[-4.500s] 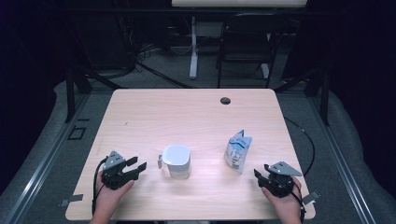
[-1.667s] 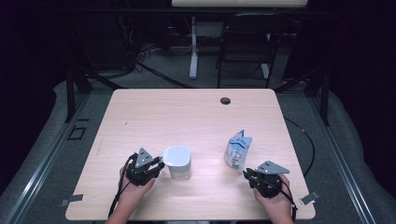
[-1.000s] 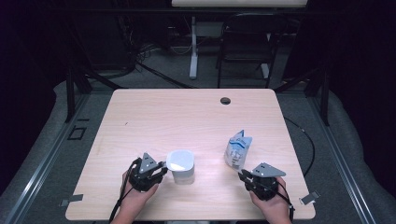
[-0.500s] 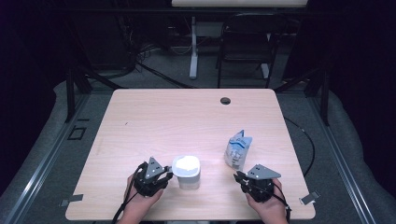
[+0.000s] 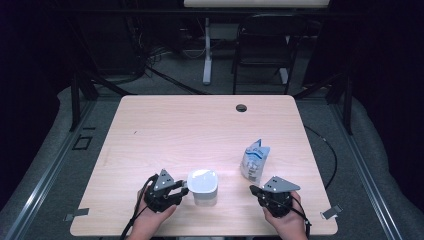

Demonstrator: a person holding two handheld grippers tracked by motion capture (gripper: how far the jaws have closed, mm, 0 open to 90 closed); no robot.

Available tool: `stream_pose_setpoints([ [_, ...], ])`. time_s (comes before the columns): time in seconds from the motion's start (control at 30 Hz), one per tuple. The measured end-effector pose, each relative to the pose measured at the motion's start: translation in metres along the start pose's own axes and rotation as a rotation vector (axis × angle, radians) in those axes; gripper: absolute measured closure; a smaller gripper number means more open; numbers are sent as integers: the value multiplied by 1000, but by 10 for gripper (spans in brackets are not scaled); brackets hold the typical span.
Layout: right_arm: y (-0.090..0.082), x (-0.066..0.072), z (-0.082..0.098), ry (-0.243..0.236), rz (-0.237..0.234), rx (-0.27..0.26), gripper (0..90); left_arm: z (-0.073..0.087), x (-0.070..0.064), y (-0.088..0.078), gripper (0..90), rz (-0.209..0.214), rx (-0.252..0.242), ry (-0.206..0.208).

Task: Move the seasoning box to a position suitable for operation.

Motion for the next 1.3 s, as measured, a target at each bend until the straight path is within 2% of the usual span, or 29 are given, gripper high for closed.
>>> stream_pose_setpoints([
  [0.1, 0, 3, -2, -3, -17, -5, 900, -1, 2, -6, 632, 11, 15, -4],
  [0.17, -1, 4, -4, -11, -25, -6, 900, -2, 3, -10, 633, -4, 28, 23],
  [0.33, -1, 11, -11, -28, -55, -15, 900, -3, 4, -12, 642, -26, 30, 47],
  [0.5, -2, 14, -16, -30, -66, -28, 900, -4, 8, -14, 655, -20, 39, 34],
  [0.53, -2, 13, -17, -31, -69, -25, 900, -4, 8, -15, 655, -20, 30, 38],
  [0.6, -2, 13, -20, -27, -77, -29, 900, -7, 7, -19, 655, 23, 29, 43],
  [0.7, -2, 14, -25, -29, -86, -25, 900, -12, 6, -27, 664, 57, 5, 61],
  [0.8, -1, 15, -30, -27, -105, -29, 900, -18, 6, -34, 688, 55, -20, 63],
  [0.93, 1, 19, -38, -29, -124, -32, 900, -23, 9, -37, 732, 35, -63, 44],
  [1.03, 5, 22, -46, -24, -145, -40, 871, -27, 10, -39, 784, 53, -79, 31],
  [1.13, 10, 25, -52, -23, -132, -35, 812, -32, 9, -41, 813, 69, -85, 38],
  [1.3, 15, 28, -59, -16, -155, -40, 730, -40, 6, -44, 874, 93, -99, 46],
])
Point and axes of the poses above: each handheld gripper's, and its own axes: y roughly forward along the jaws, z roughly out of its underside, x roughly to its left, the point moved 3 cm from there along y, roughly forward along the jaws, and after that the axes turned 4 degrees about -y, right-handed, at the moved point
